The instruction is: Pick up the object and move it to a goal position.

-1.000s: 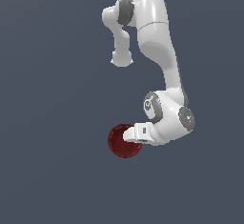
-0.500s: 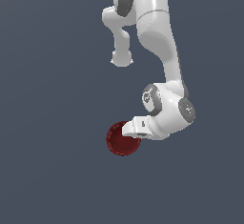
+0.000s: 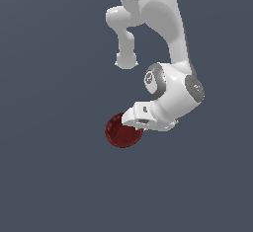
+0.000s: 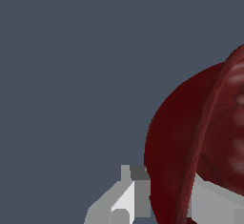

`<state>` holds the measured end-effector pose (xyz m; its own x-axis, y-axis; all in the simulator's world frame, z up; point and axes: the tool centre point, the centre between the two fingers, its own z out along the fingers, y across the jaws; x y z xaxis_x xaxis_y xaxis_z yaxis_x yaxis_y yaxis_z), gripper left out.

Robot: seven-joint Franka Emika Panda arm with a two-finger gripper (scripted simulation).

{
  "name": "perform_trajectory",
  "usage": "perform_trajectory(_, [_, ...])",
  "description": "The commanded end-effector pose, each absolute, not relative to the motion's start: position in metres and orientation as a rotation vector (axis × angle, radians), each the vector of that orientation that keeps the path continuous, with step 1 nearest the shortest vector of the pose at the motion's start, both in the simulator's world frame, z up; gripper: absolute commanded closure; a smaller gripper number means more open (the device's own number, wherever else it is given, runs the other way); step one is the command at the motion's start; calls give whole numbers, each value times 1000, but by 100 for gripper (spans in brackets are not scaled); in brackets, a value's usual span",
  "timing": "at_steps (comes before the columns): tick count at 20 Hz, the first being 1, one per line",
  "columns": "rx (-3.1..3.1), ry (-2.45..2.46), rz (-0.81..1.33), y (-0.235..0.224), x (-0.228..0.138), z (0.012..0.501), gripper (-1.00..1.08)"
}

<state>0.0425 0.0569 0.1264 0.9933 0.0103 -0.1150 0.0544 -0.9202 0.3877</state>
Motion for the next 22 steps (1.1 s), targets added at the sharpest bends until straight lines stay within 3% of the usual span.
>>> perform_trajectory(1, [2737, 45, -151, 52, 34, 149, 108])
perform_trajectory(22, [2737, 45, -150, 9, -39, 329, 108])
